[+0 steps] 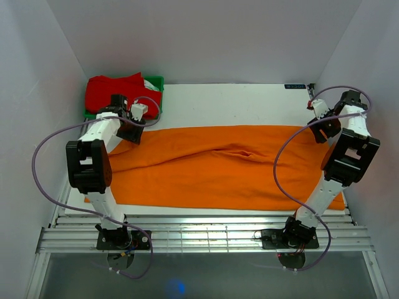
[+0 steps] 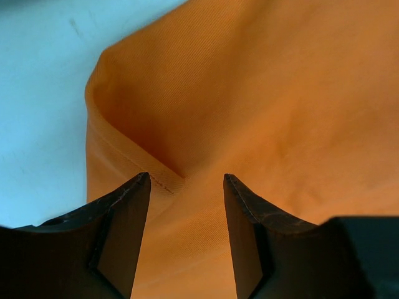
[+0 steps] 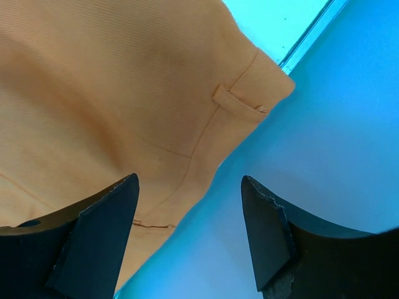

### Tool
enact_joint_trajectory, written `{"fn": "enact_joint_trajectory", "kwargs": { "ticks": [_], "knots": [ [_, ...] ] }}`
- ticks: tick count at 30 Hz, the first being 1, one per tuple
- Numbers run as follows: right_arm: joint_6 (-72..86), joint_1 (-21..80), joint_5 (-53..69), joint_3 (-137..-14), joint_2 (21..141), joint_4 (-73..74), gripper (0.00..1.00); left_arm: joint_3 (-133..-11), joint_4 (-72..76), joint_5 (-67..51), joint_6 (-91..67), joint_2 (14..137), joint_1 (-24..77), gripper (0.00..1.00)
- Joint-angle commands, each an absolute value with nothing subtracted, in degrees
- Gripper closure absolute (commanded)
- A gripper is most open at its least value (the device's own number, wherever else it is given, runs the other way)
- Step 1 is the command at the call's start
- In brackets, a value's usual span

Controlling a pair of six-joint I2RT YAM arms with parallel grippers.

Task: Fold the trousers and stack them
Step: Flatten the trousers out

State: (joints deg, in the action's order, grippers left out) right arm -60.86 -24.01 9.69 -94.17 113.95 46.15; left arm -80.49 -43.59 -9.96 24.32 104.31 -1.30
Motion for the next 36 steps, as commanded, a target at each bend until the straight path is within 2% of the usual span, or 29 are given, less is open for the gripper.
{"fn": "enact_joint_trajectory", "kwargs": {
  "ticks": [1, 7, 11, 15, 16, 19, 27, 36],
  "knots": [
    [-63.54, -22.77, 7.47, -100.44, 115.83, 47.11, 0.28, -82.44, -45.17, -0.36, 19.87, 105.29, -0.97, 0.39],
    [-70.13, -20.75, 7.21, -102.04, 118.30, 45.62, 0.25, -82.18, -45.35, 6.14, 19.51, 108.27, -0.97, 0.41],
    [-75.93, -19.86, 9.49, -102.30, 118.92, 45.96, 0.23, -82.62, -44.56, 8.43, 20.21, 109.77, -0.97, 0.46],
    [-84.70, -19.51, 12.13, -101.69, 119.35, 47.64, 0.22, -83.93, -43.86, 9.84, 21.09, 109.60, -0.97, 0.58],
    [-85.86, -19.51, 12.39, -101.78, 119.79, 47.81, 0.22, -84.28, -43.86, 9.93, 21.35, 109.51, -0.97, 0.65],
    [-88.93, -19.25, 12.83, -103.70, 121.89, 49.91, 0.24, -85.25, -44.12, 10.28, 22.67, 109.51, -0.97, 0.76],
    [-93.60, -18.72, 10.90, -108.71, 127.26, 52.29, 0.29, -87.97, -46.14, 8.71, 24.26, 110.13, -0.97, 0.98],
    [-95.63, -17.32, 10.02, -106.78, 129.20, 51.32, 0.30, -89.74, -47.11, 6.68, 25.40, 110.57, -1.14, 1.00]
  ]
}}
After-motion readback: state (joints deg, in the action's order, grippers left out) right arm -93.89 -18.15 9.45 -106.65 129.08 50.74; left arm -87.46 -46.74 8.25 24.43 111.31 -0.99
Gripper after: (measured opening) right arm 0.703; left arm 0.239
